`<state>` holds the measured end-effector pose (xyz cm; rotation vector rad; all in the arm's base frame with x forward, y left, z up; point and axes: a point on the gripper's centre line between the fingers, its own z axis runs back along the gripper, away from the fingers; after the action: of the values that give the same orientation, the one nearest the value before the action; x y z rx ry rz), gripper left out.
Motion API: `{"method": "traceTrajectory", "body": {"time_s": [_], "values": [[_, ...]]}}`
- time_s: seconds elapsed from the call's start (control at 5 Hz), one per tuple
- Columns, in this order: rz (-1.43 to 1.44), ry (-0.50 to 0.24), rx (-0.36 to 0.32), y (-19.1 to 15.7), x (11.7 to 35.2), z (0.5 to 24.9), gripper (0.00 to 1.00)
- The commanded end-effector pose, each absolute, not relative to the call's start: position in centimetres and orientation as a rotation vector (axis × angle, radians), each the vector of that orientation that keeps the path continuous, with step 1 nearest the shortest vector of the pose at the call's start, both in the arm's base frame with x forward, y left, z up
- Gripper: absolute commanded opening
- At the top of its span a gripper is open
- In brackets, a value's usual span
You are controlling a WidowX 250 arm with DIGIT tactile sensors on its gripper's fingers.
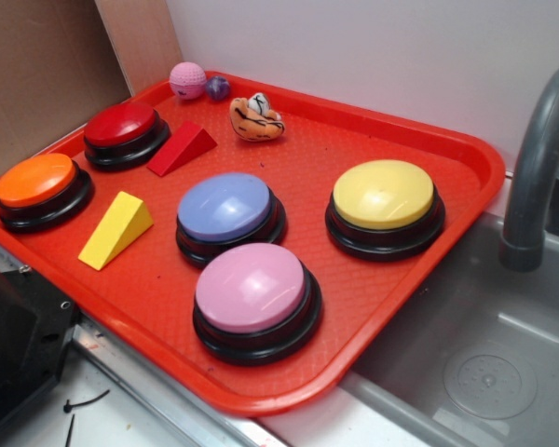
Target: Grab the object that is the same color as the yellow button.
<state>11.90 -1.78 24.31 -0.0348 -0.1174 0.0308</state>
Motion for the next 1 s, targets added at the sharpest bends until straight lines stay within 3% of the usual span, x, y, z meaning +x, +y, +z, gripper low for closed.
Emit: {"method": "traceTrajectory", "body": {"time_s": [0.0, 0.2, 0.4, 0.6, 0.8], "values": [[0.031, -0.117, -0.035, -1.8, 11.9, 24.3, 1.00], [-0.028, -0.162, -0.063, -2.5, 12.2, 23.1, 1.00], [-0.016, -0.201, -0.022, -3.6, 12.0, 21.8, 1.00], [0.009, -0.255, -0.040, -3.4, 11.6, 19.6, 1.00], [-0.017, -0.307, -0.101, -2.9, 11.4, 17.6, 1.00]]}}
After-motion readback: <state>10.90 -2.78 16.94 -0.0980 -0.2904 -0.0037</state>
